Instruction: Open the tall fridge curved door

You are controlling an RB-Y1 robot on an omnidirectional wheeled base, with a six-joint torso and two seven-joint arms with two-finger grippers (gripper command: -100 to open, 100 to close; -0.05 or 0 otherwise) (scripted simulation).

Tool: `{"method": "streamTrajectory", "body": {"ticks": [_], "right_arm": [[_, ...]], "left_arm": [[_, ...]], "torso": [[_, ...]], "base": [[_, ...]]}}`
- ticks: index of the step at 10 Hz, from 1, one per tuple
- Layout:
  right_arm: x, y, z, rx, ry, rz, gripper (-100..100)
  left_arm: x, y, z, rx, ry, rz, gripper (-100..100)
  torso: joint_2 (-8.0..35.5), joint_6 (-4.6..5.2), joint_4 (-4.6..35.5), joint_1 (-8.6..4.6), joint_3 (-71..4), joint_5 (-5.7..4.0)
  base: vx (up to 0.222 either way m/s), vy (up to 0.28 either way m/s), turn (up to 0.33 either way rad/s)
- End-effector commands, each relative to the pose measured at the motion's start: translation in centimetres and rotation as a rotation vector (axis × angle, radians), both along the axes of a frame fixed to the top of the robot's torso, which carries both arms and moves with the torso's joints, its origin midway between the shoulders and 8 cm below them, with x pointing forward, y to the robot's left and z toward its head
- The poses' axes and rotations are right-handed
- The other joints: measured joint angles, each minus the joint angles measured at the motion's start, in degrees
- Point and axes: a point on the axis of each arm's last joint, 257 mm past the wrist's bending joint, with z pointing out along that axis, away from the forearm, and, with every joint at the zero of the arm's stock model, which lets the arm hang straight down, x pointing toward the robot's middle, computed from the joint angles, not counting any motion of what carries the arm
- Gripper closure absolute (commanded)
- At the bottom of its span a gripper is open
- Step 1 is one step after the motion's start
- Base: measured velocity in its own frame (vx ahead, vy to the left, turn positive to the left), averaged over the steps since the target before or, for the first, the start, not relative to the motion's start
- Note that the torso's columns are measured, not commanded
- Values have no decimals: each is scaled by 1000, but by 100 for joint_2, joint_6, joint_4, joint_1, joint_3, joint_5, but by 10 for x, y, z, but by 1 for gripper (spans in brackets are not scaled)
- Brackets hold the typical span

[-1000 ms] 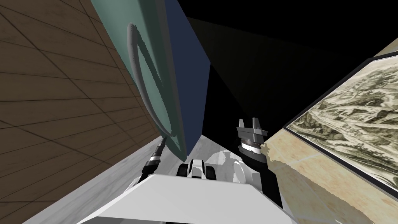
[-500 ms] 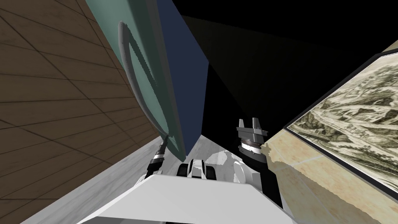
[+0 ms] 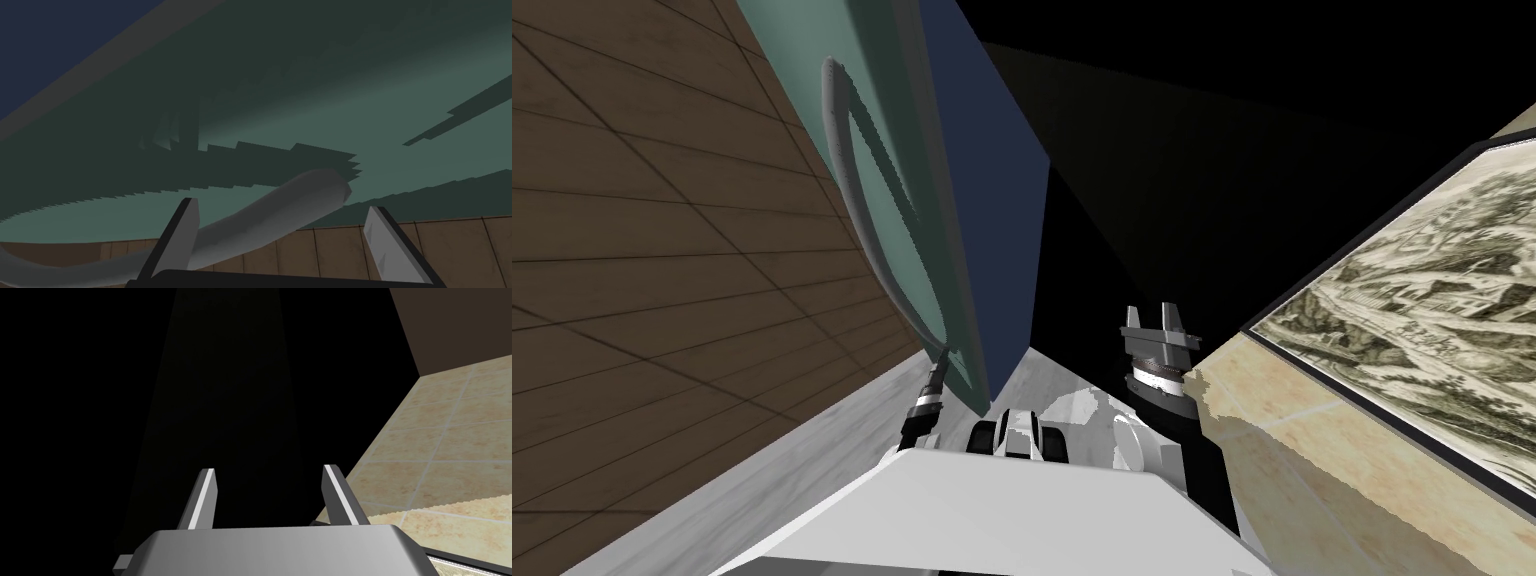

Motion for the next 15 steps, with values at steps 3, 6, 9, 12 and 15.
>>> {"method": "streamTrajectory", "body": {"ticks": [3, 6, 9, 12, 15], "right_arm": [[0, 0, 0, 0, 0, 0, 0], [0, 0, 0, 0, 0, 0, 0], [0, 0, 0, 0, 0, 0, 0], [0, 0, 0, 0, 0, 0, 0], [0, 0, 0, 0, 0, 0, 0]], "left_arm": [[2, 1, 0, -1, 3, 0, 100], [1, 9, 3, 30, 5, -7, -100], [3, 29, 12, 87, 26, -11, -100], [5, 46, 19, 124, 51, -2, -100], [8, 60, 25, 145, 78, 14, -100]], "torso": [[3, 1, 1, 2, 1, 1], [-6, -2, -3, 17, -3, 7], [4, 0, 1, -6, 2, -1], [7, 0, 1, -2, 4, 0], [3, 0, 0, -1, 2, 1]], "base": [[9, -3, -1], [-19, -5, -8], [-7, -22, -15], [-15, -33, -23], [-13, -41, -23]]}}
